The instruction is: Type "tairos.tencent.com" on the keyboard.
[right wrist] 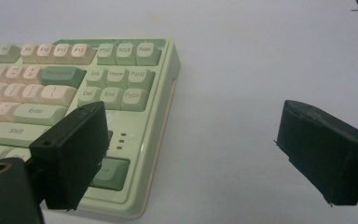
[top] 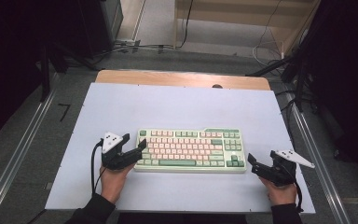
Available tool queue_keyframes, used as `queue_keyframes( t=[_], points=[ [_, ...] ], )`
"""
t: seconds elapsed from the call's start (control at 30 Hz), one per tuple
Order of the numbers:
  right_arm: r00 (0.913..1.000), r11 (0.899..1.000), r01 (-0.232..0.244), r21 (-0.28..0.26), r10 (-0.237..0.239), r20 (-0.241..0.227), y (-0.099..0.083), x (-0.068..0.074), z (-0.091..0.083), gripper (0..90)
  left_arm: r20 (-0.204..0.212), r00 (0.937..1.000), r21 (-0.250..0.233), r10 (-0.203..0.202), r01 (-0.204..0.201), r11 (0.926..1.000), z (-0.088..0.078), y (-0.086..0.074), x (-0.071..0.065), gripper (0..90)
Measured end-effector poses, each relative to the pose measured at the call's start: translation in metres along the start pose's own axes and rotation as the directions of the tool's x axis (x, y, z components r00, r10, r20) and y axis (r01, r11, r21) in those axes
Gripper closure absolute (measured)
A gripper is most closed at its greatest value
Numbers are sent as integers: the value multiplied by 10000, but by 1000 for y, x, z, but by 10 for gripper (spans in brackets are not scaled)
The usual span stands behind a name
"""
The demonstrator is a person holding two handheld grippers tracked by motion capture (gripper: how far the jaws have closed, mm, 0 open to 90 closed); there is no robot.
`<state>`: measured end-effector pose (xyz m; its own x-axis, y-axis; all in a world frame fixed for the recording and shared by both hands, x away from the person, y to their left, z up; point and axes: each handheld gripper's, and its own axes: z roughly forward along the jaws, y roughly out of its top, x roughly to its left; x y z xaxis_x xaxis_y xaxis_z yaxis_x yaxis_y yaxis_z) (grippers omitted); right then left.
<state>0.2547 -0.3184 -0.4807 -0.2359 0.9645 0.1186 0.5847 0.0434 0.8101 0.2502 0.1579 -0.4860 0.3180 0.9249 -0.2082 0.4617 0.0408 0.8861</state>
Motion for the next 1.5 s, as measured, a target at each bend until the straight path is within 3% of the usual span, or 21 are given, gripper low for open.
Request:
queue_keyframes(
  t=[0.47, 0.7, 0.83, 0.87, 0.97, 1.1, 1.33, 1.5],
  points=[
    [9995, 9999, -128, -35, 129, 287, -6, -6, -9, 76, 357, 9989, 125, 308, -313, 9994, 14, 4, -13, 394],
    [9990, 9998, -178, -50, 180, 398, -8, -9, -13, 76, 877, 9950, 198, 469, -489, 9986, 22, 4, -22, 498],
    [9983, 9996, -268, -71, 272, 512, -10, -12, -17, 76, 1038, 9926, 333, 633, -671, 9972, 29, 5, -29, 645],
    [9983, 9996, -268, -71, 272, 512, -10, -12, -17, 76, 1103, 9916, 385, 674, -720, 9967, 31, 5, -30, 645],
    [9979, 9995, -293, -78, 297, 582, -12, -13, -18, 76, 1347, 9881, 574, 745, -829, 9949, 36, 6, -36, 767],
    [9975, 9995, -319, -88, 324, 623, -12, -14, -19, 76, 1735, 9813, 869, 831, -993, 9913, 43, 7, -44, 866],
    [9978, 9996, -293, -64, 296, 595, -11, -13, -18, 76, 1879, 9784, 998, 860, -1061, 9893, 47, 7, -47, 900],
    [9979, 9995, -300, -64, 303, 580, -11, -13, -18, 76, 2361, 9698, 1082, 607, -883, 9902, 49, 8, -45, 900]
  ],
)
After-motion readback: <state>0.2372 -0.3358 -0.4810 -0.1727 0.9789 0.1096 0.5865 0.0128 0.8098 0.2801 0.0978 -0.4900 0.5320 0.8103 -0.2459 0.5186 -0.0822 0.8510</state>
